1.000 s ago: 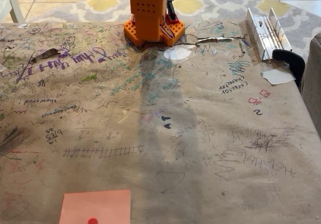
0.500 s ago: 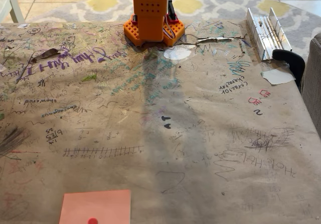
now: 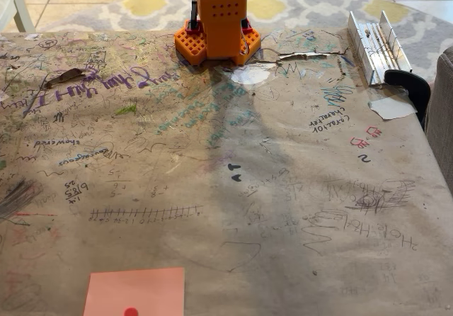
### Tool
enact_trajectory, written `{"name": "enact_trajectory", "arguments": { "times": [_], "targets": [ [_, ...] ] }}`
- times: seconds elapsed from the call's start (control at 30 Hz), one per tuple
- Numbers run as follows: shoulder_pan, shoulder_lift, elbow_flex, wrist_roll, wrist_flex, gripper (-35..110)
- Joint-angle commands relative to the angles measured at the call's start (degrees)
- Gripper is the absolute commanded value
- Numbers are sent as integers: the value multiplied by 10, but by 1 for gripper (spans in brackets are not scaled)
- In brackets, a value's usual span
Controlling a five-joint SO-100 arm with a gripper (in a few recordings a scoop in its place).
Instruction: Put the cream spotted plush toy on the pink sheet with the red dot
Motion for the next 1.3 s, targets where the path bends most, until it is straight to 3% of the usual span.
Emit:
{"name": "enact_trajectory", "arguments": {
  "times": [0.0,0.1,0.17,0.3,0.33,0.8,1.03,1.27],
  "targets": [
    [14,205,198,-12,134,0],
    [25,205,200,-6,289,0],
    [10,205,200,-22,450,0],
    [-59,206,200,98,706,0],
    [-94,207,200,63,758,0],
    [-94,207,195,76,759,2],
    [43,207,200,-13,762,3],
    [121,207,200,-11,762,3]
  ]
}}
